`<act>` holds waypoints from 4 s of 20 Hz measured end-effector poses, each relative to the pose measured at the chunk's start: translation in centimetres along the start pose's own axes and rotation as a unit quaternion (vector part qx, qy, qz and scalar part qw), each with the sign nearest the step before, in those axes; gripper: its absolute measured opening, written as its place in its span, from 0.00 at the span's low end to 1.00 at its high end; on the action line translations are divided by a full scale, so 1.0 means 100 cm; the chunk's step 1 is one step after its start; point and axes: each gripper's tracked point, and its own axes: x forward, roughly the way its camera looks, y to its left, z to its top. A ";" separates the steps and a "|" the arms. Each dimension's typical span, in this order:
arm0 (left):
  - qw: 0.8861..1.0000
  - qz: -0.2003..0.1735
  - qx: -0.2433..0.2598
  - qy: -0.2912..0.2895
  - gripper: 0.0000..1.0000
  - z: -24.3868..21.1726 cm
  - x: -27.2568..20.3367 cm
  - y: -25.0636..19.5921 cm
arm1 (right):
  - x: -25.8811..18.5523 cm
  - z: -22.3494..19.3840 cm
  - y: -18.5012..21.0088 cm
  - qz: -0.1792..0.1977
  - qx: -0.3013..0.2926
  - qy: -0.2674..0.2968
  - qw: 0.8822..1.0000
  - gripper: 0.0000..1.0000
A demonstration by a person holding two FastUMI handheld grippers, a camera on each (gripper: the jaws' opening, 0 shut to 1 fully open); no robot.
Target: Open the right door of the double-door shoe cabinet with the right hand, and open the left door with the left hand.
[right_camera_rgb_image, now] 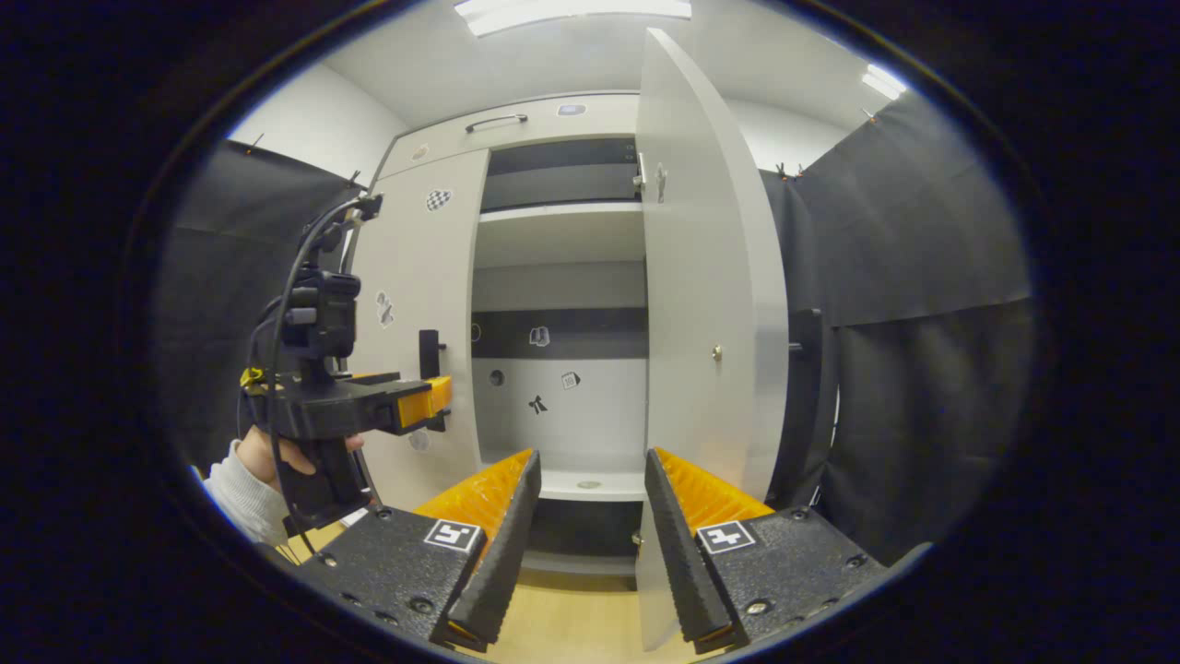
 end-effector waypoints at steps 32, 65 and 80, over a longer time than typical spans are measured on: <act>1.000 -0.017 0.005 0.006 0.10 -0.006 0.025 0.005 | 0.015 0.001 0.008 0.031 0.007 -0.012 0.999 0.72; 1.000 0.008 0.021 0.017 0.04 -0.007 -0.180 0.156 | 0.017 -0.005 0.034 0.048 0.003 -0.005 0.999 0.71; 0.999 -0.006 0.023 0.023 0.04 -0.018 -0.200 0.237 | 0.028 -0.005 0.057 0.044 -0.012 -0.001 0.999 0.71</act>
